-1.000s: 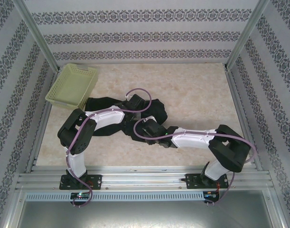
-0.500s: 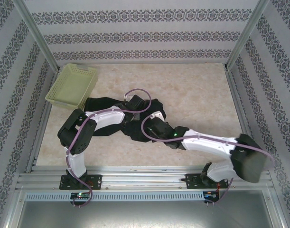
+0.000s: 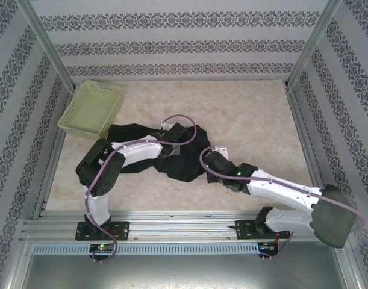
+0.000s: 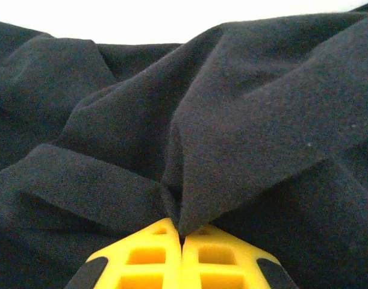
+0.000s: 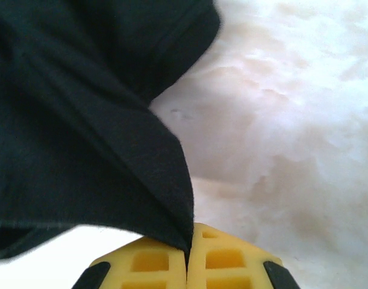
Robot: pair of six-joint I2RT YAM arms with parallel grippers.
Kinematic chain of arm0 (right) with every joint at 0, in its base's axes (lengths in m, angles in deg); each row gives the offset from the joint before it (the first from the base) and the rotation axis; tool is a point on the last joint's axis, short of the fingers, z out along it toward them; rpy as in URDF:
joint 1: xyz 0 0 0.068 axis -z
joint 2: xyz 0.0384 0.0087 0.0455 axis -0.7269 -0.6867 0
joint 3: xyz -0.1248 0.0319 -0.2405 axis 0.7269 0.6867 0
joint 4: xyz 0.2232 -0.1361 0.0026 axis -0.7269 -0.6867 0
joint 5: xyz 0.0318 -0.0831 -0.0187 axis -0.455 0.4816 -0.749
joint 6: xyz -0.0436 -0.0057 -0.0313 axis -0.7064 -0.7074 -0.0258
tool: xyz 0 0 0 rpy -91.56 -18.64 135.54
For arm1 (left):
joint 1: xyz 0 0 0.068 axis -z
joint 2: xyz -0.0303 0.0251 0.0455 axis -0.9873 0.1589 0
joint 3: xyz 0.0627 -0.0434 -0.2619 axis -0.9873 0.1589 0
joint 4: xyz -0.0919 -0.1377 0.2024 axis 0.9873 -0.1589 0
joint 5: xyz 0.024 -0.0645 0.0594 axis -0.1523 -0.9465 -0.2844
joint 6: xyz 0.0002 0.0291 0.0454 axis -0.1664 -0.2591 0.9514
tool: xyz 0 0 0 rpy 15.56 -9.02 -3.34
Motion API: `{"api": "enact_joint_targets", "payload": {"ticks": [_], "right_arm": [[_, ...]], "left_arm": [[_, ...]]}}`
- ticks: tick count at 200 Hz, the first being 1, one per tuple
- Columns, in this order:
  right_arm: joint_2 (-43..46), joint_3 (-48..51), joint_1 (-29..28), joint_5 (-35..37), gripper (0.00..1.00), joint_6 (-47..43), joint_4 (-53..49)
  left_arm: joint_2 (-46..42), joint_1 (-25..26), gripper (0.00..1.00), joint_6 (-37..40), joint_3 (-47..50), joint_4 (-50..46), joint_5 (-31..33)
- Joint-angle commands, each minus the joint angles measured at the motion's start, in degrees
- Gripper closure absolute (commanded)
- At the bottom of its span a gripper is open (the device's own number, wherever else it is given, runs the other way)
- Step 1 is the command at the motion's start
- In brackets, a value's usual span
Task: Fold the inside-out t-shirt
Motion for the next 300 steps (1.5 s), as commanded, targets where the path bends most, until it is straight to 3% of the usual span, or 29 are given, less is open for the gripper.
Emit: {"api": "enact_joint_targets", "payload": {"ticks": [1,29,46,75,109,147,167,263,300], "right_arm": [[0.50,3.34,7.06,-2.01,1.00,4.14,-5.92],[-2.42,3.71,13.25,-4.04,1.00,4.64,-5.26],[-4.56,2.68,13.97,-6.18,1.00,3.07,-3.19],[-5.86,2.03,11.72,-9.73,0.72,2.94,-0.24],[-4.67,4.07,10.49,-13.65,0.59,6.60,4.30],[-3.00,4.57,9.14,-16.06,0.57,7.75,11.55],[-3.50,1.50,7.10,-14.29,0.63,6.08,12.06],[-17.93,-7.94,8.07,-12.07,0.76,10.96,11.20],[-20.13,-7.95,9.17,-10.59,0.70,12.33,11.73]], "left_arm": [[0.84,-0.63,1.00,1.56,-0.99,-0.88,5.36],[0.39,-0.67,1.00,1.73,-0.37,-0.47,5.62],[0.36,-0.68,1.00,2.43,-0.15,0.70,3.85],[-0.12,-0.19,1.00,2.80,0.07,1.54,2.62],[-0.23,0.02,1.00,2.74,0.34,1.79,1.96],[-0.07,0.05,1.00,2.61,0.45,1.94,1.34],[-0.08,0.19,1.00,2.57,0.63,2.33,1.18],[-0.27,0.29,1.00,2.41,0.89,2.22,1.10],[-0.68,0.26,1.00,2.43,1.37,2.68,1.10]]}}
